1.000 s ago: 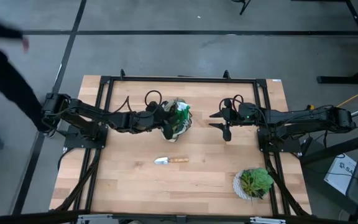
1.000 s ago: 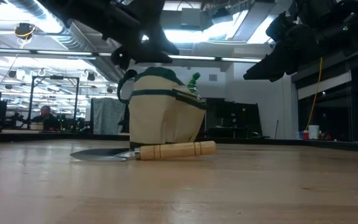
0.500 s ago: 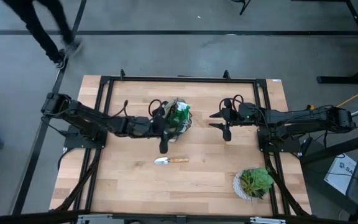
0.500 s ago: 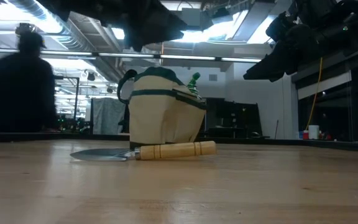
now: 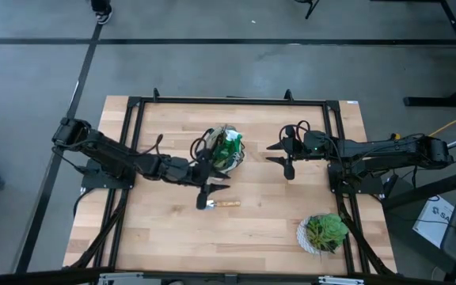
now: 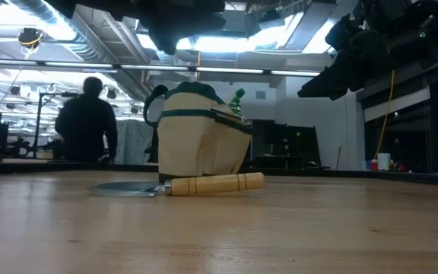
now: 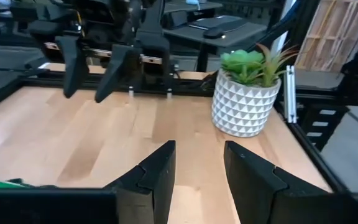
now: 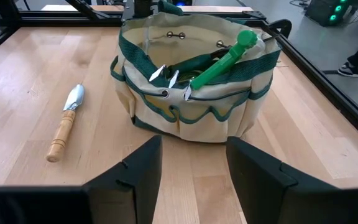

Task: Pick & Place Garden tools in Gardening bag
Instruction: Put the brown trowel into the gardening bag

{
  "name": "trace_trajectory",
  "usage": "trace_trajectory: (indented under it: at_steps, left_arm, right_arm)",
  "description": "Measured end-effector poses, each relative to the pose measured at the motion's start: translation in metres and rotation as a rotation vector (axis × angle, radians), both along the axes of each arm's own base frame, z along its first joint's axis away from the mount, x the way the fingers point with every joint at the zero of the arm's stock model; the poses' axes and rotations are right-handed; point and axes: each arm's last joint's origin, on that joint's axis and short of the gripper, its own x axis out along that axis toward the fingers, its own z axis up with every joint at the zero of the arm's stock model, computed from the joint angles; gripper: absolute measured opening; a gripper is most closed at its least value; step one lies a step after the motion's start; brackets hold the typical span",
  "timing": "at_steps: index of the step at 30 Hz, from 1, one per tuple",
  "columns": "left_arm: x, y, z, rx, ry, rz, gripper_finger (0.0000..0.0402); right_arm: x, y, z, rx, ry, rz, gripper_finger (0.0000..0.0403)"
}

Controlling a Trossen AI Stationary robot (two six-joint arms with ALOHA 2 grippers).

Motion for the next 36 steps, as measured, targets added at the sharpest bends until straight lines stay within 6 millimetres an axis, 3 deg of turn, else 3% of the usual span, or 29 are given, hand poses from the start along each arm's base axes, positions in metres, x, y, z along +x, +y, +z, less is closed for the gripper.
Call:
trace_trajectory:
  at_steps: [8, 20, 36]
  left_arm:
    - [-0.002, -0.015, 0.006, -0.012, -0.060, -0.040, 0.0133]
    - [-0.005, -0.025, 0.008, 0.154, -0.089, -0.073, 0.0133]
    - [-0.005, -0.013, 0.008, 0.297, -0.066, 0.180, 0.0184]
  right_arm:
    - [0.000, 0.000, 0.000, 0.000, 0.000, -0.001, 0.0181]
    - [0.000, 0.000, 0.000, 0.000, 0.000, -0.001, 0.0181]
    - [0.000, 0.000, 0.000, -0.002, 0.000, -0.004, 0.0181]
